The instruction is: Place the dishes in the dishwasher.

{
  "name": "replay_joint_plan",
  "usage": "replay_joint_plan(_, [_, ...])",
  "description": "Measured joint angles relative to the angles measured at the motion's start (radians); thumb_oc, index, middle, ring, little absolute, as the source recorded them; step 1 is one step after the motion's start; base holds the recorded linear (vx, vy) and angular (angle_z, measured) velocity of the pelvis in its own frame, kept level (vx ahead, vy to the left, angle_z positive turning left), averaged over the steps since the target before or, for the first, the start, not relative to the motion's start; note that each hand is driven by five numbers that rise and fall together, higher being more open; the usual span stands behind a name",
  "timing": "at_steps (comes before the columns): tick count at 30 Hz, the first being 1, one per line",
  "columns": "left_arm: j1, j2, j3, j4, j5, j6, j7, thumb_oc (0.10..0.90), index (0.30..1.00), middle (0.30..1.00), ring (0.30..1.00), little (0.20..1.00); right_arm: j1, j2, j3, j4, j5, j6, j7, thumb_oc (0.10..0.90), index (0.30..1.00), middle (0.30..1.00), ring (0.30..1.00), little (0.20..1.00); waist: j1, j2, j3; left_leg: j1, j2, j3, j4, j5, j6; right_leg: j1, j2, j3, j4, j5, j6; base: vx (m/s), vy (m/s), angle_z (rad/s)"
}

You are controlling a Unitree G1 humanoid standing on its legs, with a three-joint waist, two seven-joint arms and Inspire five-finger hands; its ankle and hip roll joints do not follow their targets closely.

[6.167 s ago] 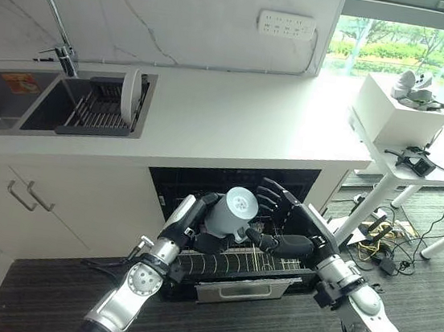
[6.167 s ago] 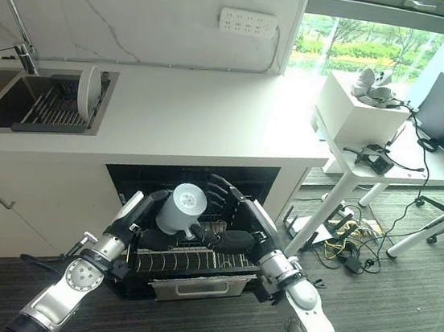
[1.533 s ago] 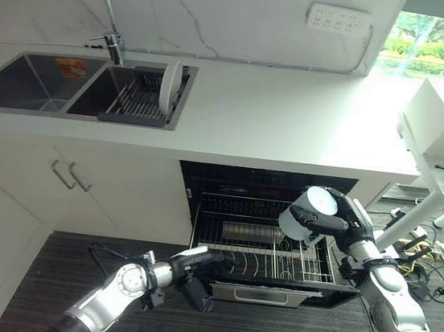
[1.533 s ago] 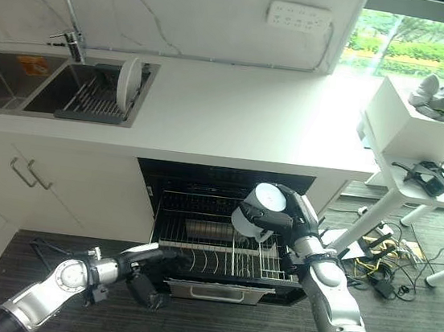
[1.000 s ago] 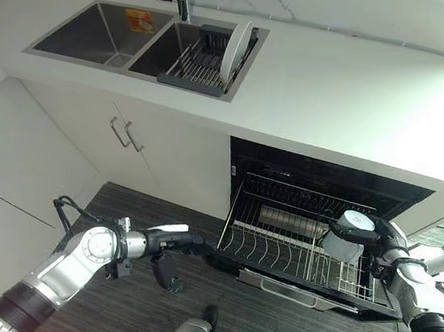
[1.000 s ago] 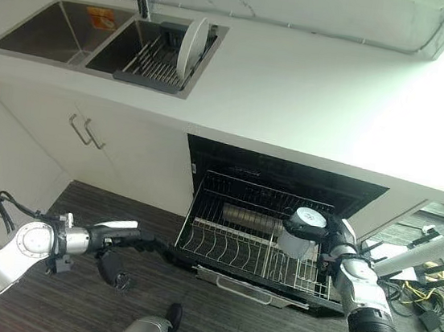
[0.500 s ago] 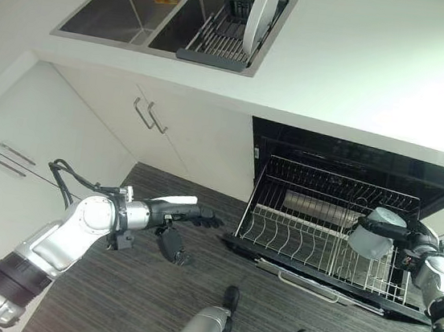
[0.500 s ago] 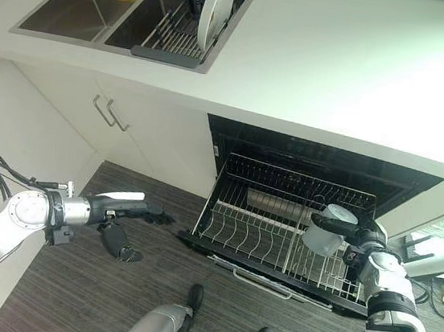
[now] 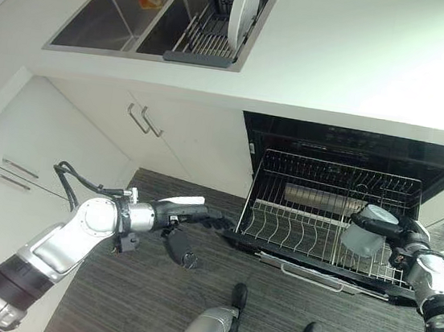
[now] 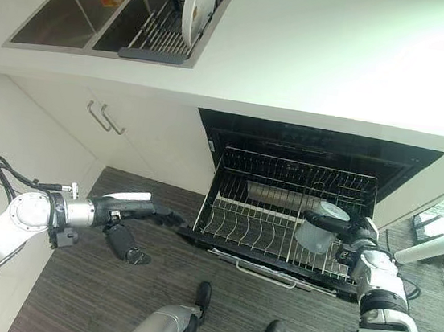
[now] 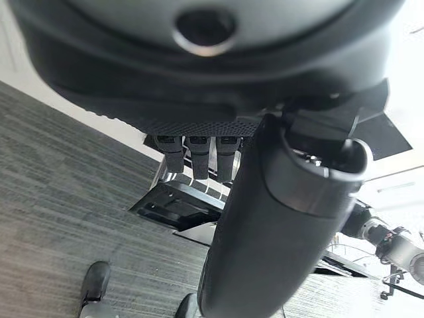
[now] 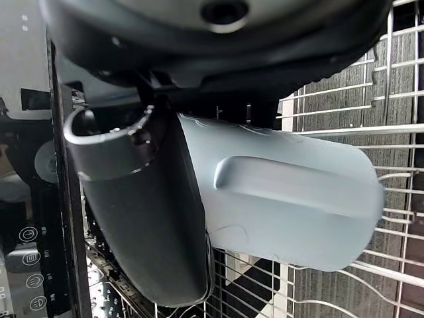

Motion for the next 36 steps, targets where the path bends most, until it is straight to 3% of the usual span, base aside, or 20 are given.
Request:
replay_joint_plan(5, [-0.013, 0.0, -0.003, -0.002, 0.001, 0.0, 0.008, 0.8, 0.9, 0.9, 0.9, 0.9, 0.002, 0.019, 0.008, 0.004, -0.042, -0.018, -0.021, 0.4, 0.3, 0.3, 0.3, 0.3, -0.009, 0.0, 0.0, 0.003, 0.001, 0.004, 0.002, 0.001, 0.0, -0.001, 0.0, 0.006, 0.007, 0.0, 0.0, 0.01, -0.008, -0.01])
replay_joint_plan(9, [-0.039, 0.0, -0.022, -0.012, 0.004, 0.001, 0.037, 0.8, 0.9, 0.9, 0.9, 0.9, -0.016, 0.033, 0.011, 0.034, -0.052, -0.073, -0.014, 0.4, 0.3, 0.3, 0.3, 0.3, -0.011, 0.0, 0.0, -0.018, 0.004, 0.012, 0.001, 0.009, -0.001, -0.038, 0.0, 0.022, 0.026, -0.003, -0.003, -0.08, -0.015, -0.07])
replay_joint_plan(18, [-0.354, 0.008, -0.182, 0.004, 0.048, -0.028, 0.093, 0.8, 0.9, 0.9, 0.9, 0.9, -0.186, 0.027, 0.087, 0.04, -0.13, -0.154, -0.027, 0.4, 0.3, 0.3, 0.3, 0.3, -0.036, -0.009, 0.093, -0.126, 0.028, 0.008, 0.005, 0.051, -0.022, -0.174, 0.029, 0.05, 0.075, -0.001, -0.031, -0.09, -0.022, -0.03])
replay_joint_plan(25, [-0.567, 0.006, -0.328, 0.023, 0.119, -0.049, 0.072, 0.8, 0.9, 0.9, 0.9, 0.9, -0.278, 0.028, 0.149, 0.032, -0.228, -0.182, -0.084, 0.4, 0.3, 0.3, 0.3, 0.3, -0.049, -0.016, 0.16, -0.169, 0.041, -0.014, 0.021, 0.064, -0.023, -0.201, 0.057, 0.059, 0.076, 0.009, -0.039, -0.07, -0.04, 0.04])
replay_joint_plan(31, [-0.588, -0.005, -0.369, 0.031, 0.131, -0.047, 0.07, 0.8, 0.9, 0.9, 0.9, 0.9, -0.312, 0.037, 0.183, 0.046, -0.278, -0.181, -0.136, 0.4, 0.3, 0.3, 0.3, 0.3, -0.049, -0.023, 0.167, -0.179, 0.041, -0.019, 0.019, 0.071, -0.022, -0.209, 0.06, 0.056, 0.073, 0.016, -0.05, -0.06, -0.003, 0.03])
replay_joint_plan(33, [-0.589, -0.011, -0.369, 0.033, 0.147, -0.047, 0.07, 0.8, 0.9, 0.9, 0.9, 0.9, -0.324, 0.051, 0.184, 0.065, -0.285, -0.181, -0.155, 0.8, 0.9, 0.9, 0.9, 0.9, -0.049, -0.023, 0.167, -0.179, 0.041, -0.019, 0.019, 0.071, -0.023, -0.209, 0.06, 0.056, 0.073, 0.017, -0.05, -0.04, 0.024, 0.0])
replay_joint_plan(36, [-0.59, -0.038, -0.369, 0.036, 0.17, -0.045, 0.07, 0.8, 0.9, 0.9, 0.9, 0.9, -0.324, 0.073, 0.185, 0.072, -0.283, -0.179, -0.172, 0.8, 0.9, 0.9, 0.9, 0.9, -0.049, -0.022, 0.167, -0.18, 0.042, -0.018, 0.018, 0.071, -0.023, -0.209, 0.06, 0.057, 0.068, 0.016, -0.044, -0.03, 0.015, -0.01])
